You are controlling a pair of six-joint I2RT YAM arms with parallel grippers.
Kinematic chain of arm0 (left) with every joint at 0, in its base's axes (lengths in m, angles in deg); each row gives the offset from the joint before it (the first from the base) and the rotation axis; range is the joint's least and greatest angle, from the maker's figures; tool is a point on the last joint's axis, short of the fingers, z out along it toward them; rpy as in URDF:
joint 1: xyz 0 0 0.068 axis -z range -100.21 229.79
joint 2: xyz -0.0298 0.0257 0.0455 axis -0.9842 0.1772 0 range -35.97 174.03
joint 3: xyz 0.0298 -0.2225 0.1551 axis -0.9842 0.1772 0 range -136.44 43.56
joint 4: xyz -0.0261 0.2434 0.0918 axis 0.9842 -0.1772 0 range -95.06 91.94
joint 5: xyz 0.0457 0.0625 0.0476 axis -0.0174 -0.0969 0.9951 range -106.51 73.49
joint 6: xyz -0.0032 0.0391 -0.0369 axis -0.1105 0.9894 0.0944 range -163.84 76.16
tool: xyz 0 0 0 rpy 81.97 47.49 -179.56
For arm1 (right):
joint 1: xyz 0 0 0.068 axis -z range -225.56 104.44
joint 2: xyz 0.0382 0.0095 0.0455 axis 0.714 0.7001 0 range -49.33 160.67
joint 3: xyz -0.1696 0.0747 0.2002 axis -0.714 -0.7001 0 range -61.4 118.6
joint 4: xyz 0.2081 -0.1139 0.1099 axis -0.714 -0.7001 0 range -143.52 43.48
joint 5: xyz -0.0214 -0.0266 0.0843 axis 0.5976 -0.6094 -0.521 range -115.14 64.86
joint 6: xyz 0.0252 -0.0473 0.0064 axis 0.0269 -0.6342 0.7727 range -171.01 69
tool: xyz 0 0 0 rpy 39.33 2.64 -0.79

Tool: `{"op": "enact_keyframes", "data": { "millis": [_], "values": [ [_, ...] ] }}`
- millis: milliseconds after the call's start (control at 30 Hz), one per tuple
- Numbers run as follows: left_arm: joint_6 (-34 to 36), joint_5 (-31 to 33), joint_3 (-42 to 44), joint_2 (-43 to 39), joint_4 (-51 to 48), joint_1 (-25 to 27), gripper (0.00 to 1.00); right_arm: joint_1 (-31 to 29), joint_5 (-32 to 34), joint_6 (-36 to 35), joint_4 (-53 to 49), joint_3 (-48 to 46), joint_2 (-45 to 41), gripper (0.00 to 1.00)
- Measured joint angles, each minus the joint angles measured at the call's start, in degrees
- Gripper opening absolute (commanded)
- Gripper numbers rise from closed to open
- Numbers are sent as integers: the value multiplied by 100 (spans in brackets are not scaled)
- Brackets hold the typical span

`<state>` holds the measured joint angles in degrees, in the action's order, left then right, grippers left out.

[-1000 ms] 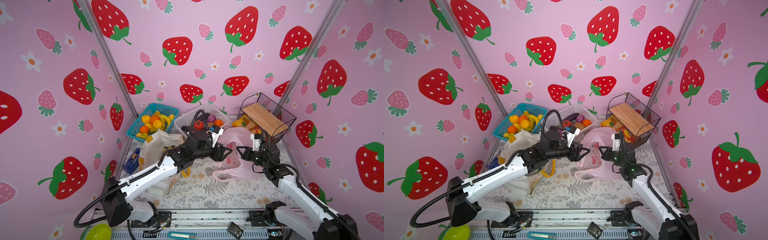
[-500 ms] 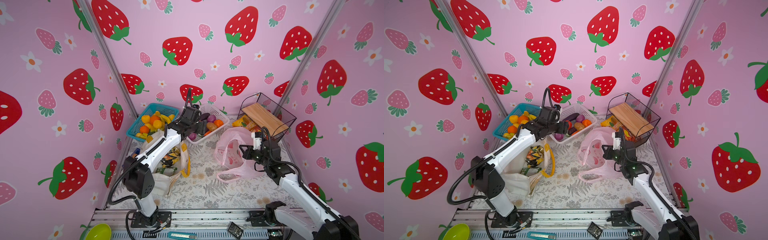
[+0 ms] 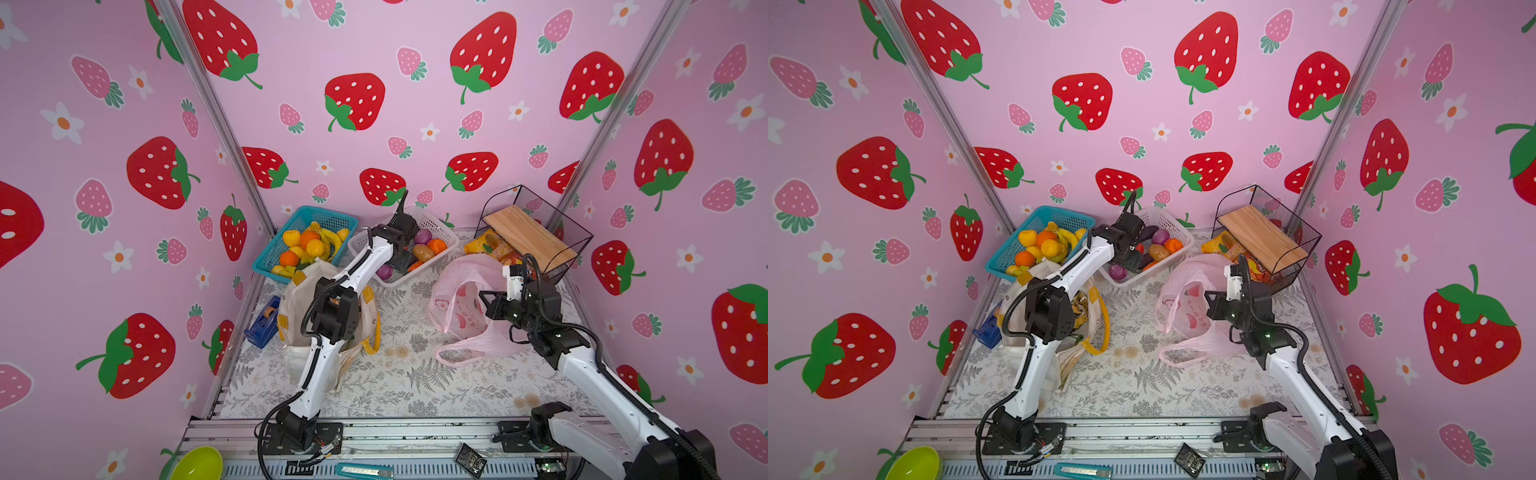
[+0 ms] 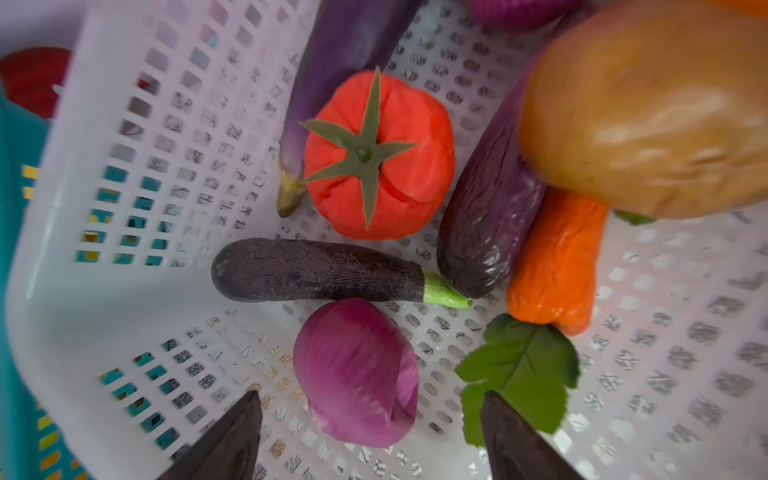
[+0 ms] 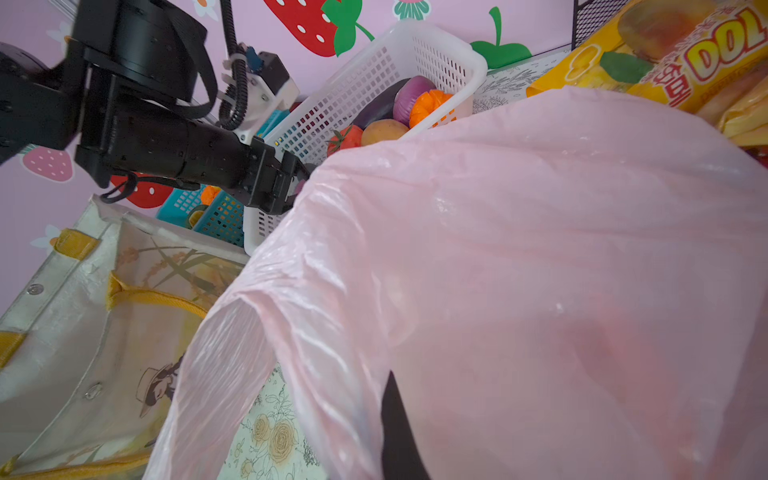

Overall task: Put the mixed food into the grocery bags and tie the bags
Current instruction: 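Reach the left gripper into the white basket and grasp the red onion, then carry the red onion with the left gripper into the pink bag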

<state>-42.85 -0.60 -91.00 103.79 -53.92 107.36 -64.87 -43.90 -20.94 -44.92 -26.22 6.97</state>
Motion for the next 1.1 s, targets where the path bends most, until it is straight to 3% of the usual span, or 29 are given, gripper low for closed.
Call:
{"op": "enact_keyframes", "data": {
  "millis": [300,667,733,867,1100],
  "values": [
    [149,26,-363,603,-317,-122,81,11,-96,7,92,-66,118,0],
    [227,61,-671,793,-409,-155,46,31,-170,20,219,-201,234,0],
    [221,17,-669,734,-413,-157,44,31,-168,26,219,-221,229,0],
    [173,-74,-614,323,-393,-160,42,33,-164,28,219,-245,188,0],
    [-109,-501,372,-1532,129,-122,38,35,-125,31,216,-249,87,0]
  ]
}}
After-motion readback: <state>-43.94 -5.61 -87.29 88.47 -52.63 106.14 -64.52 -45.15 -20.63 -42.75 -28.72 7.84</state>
